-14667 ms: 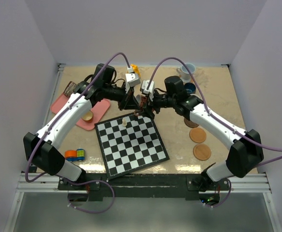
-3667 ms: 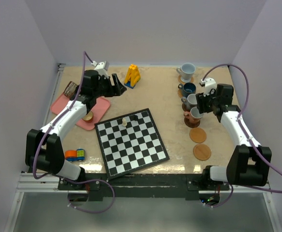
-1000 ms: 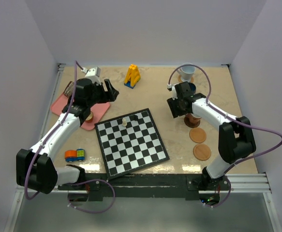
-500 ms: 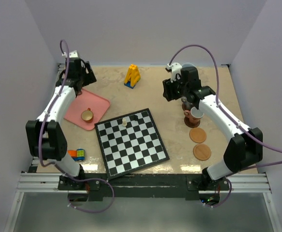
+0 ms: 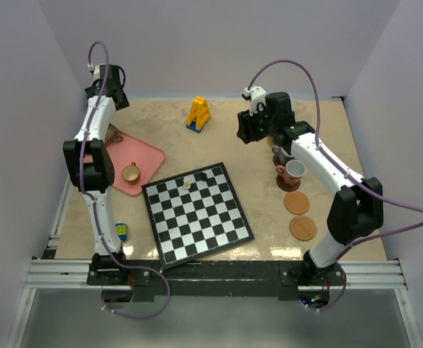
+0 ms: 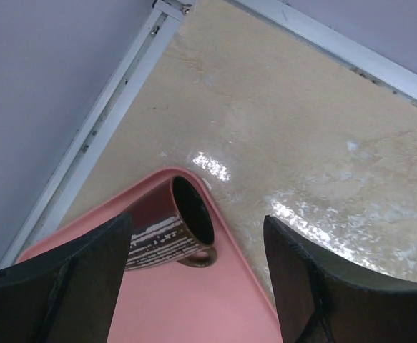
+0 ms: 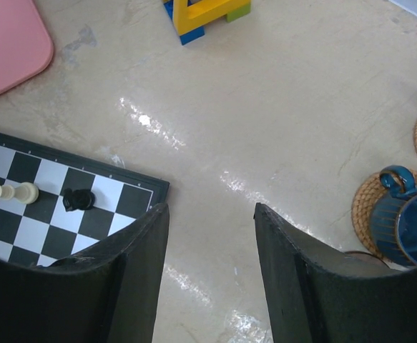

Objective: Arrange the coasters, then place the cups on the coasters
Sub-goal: Pick up the cup from the tray.

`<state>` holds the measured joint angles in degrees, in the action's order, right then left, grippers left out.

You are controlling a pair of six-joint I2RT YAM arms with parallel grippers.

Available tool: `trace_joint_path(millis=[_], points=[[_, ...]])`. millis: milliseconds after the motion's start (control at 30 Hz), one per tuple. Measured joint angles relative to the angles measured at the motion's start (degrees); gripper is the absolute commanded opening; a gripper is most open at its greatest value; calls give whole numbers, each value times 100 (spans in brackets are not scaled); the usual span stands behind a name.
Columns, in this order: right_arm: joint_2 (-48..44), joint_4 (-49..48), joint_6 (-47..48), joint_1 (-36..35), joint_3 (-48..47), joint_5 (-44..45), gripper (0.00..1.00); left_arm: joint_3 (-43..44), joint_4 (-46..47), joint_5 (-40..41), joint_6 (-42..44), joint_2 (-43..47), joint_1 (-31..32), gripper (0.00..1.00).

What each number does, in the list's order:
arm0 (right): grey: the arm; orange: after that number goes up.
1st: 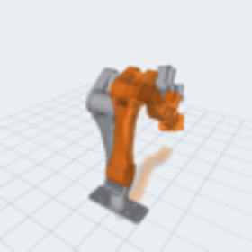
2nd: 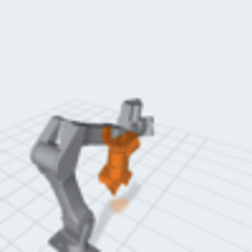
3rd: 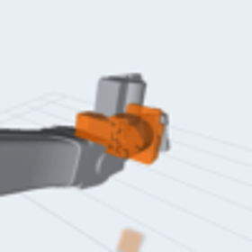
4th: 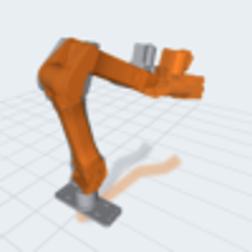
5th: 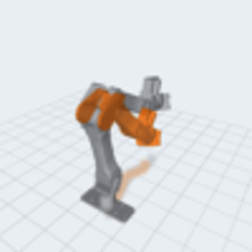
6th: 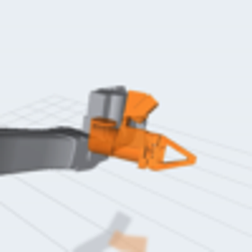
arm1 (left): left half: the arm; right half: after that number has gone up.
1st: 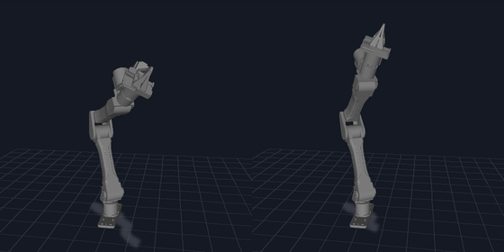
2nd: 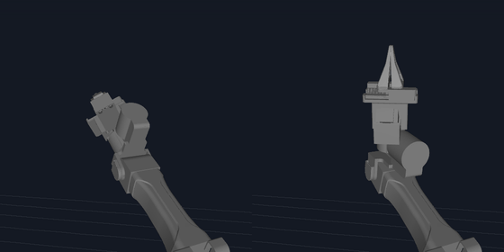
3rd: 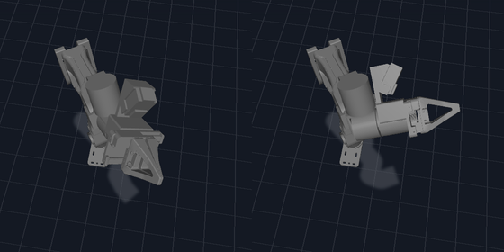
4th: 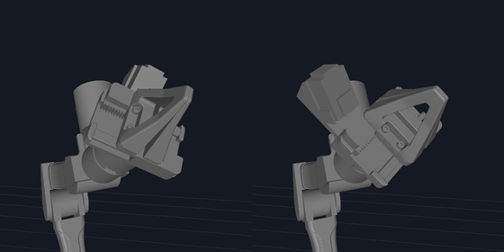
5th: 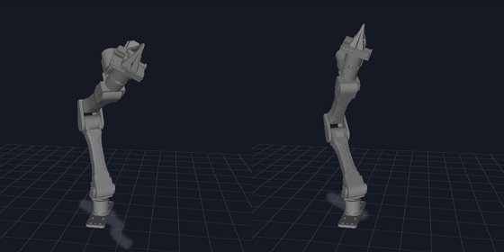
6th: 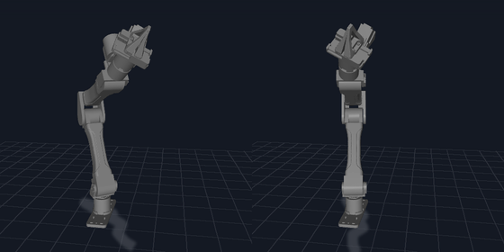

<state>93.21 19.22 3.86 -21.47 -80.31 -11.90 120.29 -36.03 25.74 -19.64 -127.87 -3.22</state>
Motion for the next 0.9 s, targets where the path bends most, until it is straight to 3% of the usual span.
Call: trace_joint_path(millis=[400, 633, 767, 900], points=[[404, 46, 92, 0, -142, -238, 53, 284, -529, 74, 767, -750, -417, 77], [597, 81, 136, 0, -153, -345, 53, 284, -605, -245, 1067, -833, -431, 57], [603, 90, 155, 0, -153, -417, 53, -345, -374, -407, 1152, -570, -409, 45], [605, 92, 181, 0, -153, -437, 52, -1226, -361, -577, 1189, -37, -389, 45]])
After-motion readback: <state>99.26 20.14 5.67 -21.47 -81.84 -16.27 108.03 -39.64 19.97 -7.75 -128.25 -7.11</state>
